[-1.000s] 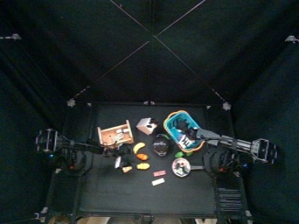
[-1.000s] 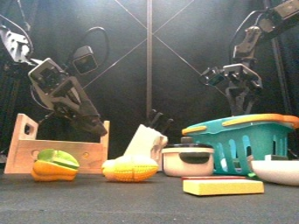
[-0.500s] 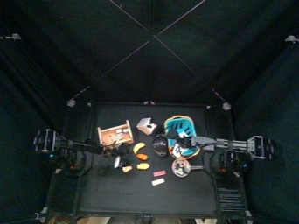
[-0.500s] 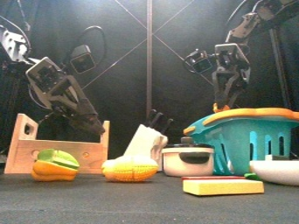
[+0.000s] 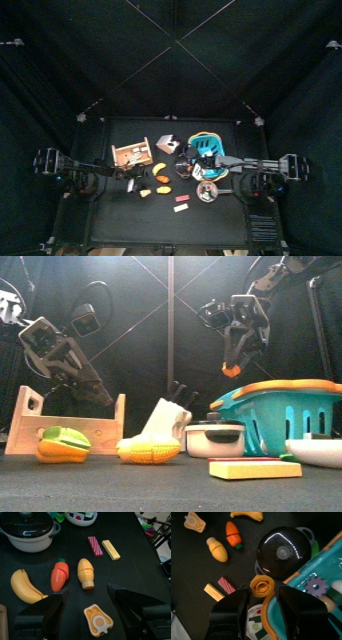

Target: Place yellow nut on board

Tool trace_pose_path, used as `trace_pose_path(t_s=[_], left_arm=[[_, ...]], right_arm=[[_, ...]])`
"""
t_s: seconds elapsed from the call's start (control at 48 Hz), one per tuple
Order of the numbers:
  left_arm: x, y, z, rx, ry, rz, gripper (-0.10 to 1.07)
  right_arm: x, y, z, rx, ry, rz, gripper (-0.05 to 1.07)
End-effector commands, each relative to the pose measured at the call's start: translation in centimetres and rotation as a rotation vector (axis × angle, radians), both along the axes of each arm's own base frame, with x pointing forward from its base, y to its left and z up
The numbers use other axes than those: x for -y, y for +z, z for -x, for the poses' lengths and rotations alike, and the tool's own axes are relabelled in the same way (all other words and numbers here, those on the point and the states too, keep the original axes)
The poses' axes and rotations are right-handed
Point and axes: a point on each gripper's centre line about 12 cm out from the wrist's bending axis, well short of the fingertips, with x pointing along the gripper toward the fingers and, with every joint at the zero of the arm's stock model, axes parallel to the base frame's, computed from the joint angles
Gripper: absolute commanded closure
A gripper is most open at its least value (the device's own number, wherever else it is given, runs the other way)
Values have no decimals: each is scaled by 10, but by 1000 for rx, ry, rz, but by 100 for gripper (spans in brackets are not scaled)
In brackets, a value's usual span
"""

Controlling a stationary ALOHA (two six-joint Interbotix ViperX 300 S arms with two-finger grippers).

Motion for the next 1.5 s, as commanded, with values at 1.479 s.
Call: trace_pose_path(t_s=[1.479], left_arm=[[-1, 10, 15, 45, 39, 28, 2]], right_arm=[[-56, -99, -91, -240, 268, 153, 16]])
